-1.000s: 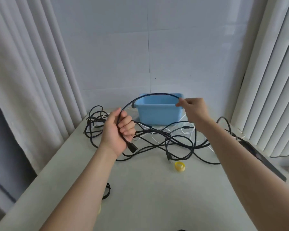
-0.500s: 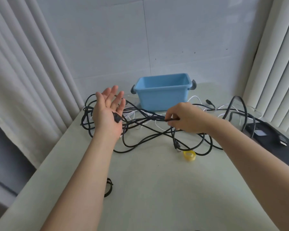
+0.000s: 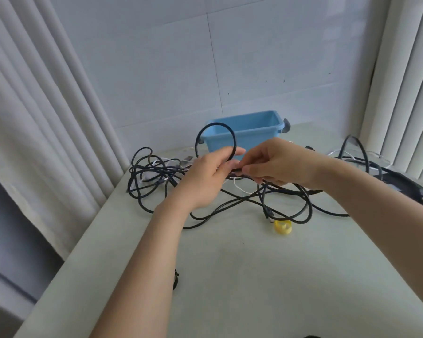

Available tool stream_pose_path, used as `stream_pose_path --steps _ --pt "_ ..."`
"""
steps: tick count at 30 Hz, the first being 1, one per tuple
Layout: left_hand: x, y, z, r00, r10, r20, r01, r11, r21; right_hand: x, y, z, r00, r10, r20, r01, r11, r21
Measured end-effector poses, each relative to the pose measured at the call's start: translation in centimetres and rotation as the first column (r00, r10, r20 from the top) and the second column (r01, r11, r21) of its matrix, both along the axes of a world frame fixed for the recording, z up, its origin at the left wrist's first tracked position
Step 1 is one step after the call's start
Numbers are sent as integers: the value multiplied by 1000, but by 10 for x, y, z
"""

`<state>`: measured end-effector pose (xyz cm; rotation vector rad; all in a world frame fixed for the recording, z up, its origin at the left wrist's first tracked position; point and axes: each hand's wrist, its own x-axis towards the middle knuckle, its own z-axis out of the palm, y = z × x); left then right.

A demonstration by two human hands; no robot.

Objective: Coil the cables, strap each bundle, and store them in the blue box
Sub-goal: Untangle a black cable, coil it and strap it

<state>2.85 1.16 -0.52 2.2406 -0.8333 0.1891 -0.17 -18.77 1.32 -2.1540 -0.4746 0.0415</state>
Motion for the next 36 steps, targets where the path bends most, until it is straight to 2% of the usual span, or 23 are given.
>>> stream_pose_path --steps 2,4,6,8,12,15,18,20,23,26,30,32,34,36 --pt "-3 -2 -1 999 46 5 -46 994 99 2 -9 5 994 -44 98 52 995 -85" --pt "-6 -6 -3 999 46 -14 -44 991 124 3 -16 9 978 -73 195 96 989 -116" --pt "-7 -10 -5 997 29 -74 -20 992 122 5 -22 10 954 -80 290 117 987 -113" --pt "-8 -11 -4 980 -33 -196 44 998 49 7 -24 10 935 -66 349 116 985 -125" --pt "-15 -5 2 896 -219 -386 172 973 -153 6 -25 7 956 31 291 39 972 -233" --pt "-16 3 5 874 -260 -412 151 949 -278 3 -21 9 977 117 176 -61 954 -294" --pt "-11 5 4 930 -164 -330 21 917 -397 3 -14 6 982 132 138 -107 979 -171" --pt "-6 6 2 964 -61 -259 -64 892 -447 3 -8 3 991 86 104 -88 996 21" --pt "-1 4 -1 983 20 -182 -117 835 -538 0 0 0 982 138 -126 -93 946 312" --pt "-6 -5 -1 994 65 -91 -103 849 -518 -7 9 0 923 275 -270 -176 924 339" --pt "-10 -13 3 1000 -23 -22 10 890 -456 -10 13 4 911 301 -282 -182 907 381" --pt "-5 -13 2 1000 -9 -6 5 889 -457 -9 11 4 913 303 -272 -173 893 416" --pt "0 -13 -1 995 102 -18 -96 843 -529 -5 11 4 930 272 -246 -110 846 521" --pt "0 -16 -3 972 181 -152 -236 733 -637 -1 12 5 952 208 -225 -11 756 654"
